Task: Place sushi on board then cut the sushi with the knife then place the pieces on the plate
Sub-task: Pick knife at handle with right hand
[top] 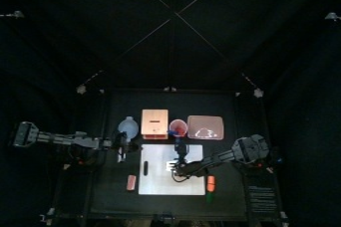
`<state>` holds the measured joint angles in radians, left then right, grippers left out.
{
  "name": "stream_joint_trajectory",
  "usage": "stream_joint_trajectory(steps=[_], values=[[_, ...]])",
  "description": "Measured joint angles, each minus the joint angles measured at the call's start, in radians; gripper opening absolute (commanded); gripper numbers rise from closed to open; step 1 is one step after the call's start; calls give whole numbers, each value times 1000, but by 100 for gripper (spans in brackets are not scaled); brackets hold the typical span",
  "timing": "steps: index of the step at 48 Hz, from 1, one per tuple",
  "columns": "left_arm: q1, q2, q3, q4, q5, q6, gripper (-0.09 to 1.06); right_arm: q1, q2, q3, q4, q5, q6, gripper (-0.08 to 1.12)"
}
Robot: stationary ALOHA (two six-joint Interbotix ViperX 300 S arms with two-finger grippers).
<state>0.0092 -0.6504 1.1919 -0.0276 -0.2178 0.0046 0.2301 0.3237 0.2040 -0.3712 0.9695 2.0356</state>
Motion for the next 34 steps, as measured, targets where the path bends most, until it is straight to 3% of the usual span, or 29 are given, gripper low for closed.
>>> stream_joint_trajectory(steps=[17, 34], values=[[2, 0, 0, 0, 37, 0, -1, 0, 23, -8, 14, -2, -5, 88], [2, 0, 0, 0, 48, 0, -1, -2, 20, -11, 9, 23, -46, 89]])
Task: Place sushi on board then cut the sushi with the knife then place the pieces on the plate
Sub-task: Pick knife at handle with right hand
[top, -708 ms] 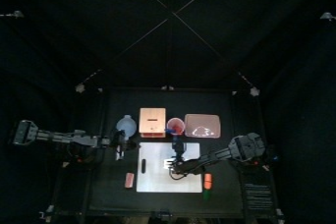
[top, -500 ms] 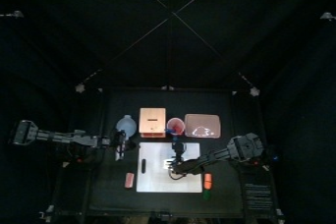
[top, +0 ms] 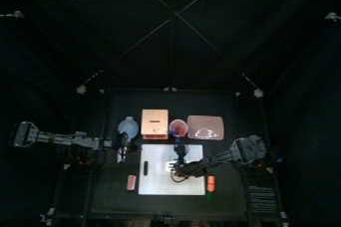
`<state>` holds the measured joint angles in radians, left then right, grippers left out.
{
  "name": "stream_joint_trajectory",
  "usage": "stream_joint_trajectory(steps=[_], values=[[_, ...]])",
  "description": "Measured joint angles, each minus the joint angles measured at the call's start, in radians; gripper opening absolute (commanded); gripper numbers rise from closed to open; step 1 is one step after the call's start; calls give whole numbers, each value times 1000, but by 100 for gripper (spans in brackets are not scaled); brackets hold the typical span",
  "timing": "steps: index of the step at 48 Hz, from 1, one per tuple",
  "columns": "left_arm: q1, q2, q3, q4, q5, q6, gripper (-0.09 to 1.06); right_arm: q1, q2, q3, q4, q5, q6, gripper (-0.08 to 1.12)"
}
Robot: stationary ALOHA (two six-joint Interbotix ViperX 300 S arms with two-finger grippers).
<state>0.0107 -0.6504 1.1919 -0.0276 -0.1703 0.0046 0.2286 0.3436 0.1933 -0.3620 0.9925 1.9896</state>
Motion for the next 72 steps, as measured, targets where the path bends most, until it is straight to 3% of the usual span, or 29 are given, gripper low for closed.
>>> stream_joint_trajectory(steps=[26, 47, 62, 72], values=[[3, -2, 6, 0, 5, 0, -1, -18, -141, -130, -2, 158, -465, 89], [3, 0, 6, -3, 5, -2, -1, -109, -153, -459, 48, 440, -1120, 89], [5, 0, 6, -3, 5, -2, -1, -222, -29, -670, 54, 701, -1605, 88], [8, -2, 6, -3, 5, -3, -1, -262, 35, -707, 114, 718, -1674, 85]])
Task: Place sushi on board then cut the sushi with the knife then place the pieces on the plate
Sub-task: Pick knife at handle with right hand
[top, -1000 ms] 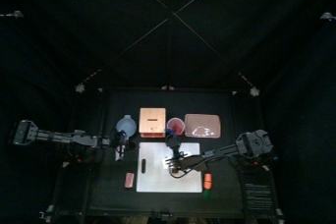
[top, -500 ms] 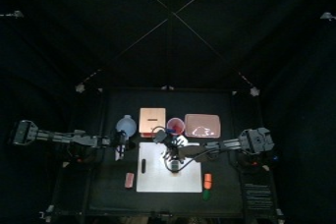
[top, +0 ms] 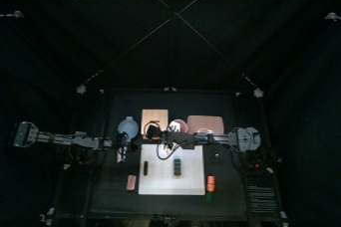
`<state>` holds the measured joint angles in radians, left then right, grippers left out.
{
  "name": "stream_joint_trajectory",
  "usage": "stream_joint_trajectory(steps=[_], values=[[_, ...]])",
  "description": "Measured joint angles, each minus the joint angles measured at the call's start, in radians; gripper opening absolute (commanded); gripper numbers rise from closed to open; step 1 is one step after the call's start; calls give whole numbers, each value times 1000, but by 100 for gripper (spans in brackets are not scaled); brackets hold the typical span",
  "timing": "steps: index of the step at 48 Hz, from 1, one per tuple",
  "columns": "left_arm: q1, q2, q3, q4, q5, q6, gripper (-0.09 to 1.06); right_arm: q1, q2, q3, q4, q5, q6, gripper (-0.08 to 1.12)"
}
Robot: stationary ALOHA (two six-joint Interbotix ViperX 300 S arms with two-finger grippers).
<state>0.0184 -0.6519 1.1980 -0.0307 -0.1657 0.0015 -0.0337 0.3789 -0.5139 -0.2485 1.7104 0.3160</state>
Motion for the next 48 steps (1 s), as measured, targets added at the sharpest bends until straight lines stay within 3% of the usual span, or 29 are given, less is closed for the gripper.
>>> stream_joint_trajectory(steps=[13, 48], values=[[0, 0, 2, 0, -2, 0, -1, -20, 9, 104, -31, 0, -44, 78], [28, 2, 3, 0, 0, -2, -1, -55, 29, 212, -84, -38, -83, 77]])
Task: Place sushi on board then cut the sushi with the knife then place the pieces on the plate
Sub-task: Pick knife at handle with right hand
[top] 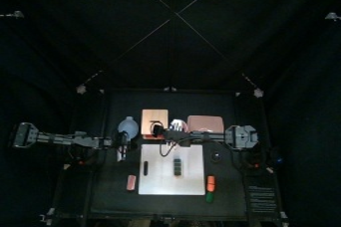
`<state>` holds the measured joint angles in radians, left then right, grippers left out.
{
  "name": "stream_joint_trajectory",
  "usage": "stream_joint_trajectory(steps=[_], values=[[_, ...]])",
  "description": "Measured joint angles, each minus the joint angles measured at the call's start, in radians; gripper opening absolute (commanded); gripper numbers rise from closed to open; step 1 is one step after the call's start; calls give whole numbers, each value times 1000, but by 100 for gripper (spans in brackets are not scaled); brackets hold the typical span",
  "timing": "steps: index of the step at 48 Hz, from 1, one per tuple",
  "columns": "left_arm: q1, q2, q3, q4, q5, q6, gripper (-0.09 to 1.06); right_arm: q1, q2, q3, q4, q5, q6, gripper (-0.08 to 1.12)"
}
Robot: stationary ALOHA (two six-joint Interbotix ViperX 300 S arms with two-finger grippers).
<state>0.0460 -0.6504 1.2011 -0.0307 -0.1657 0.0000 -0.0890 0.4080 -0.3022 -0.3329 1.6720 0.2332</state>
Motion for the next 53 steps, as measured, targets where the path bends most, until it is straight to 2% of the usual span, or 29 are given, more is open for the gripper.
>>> stream_joint_trajectory(steps=[31, 53], values=[[6, -2, 12, -2, 0, 0, -1, -23, 20, 35, -28, -26, -9, 76], [9, 0, 12, -2, 0, 0, -1, -26, 20, 41, -23, -29, -12, 50]])
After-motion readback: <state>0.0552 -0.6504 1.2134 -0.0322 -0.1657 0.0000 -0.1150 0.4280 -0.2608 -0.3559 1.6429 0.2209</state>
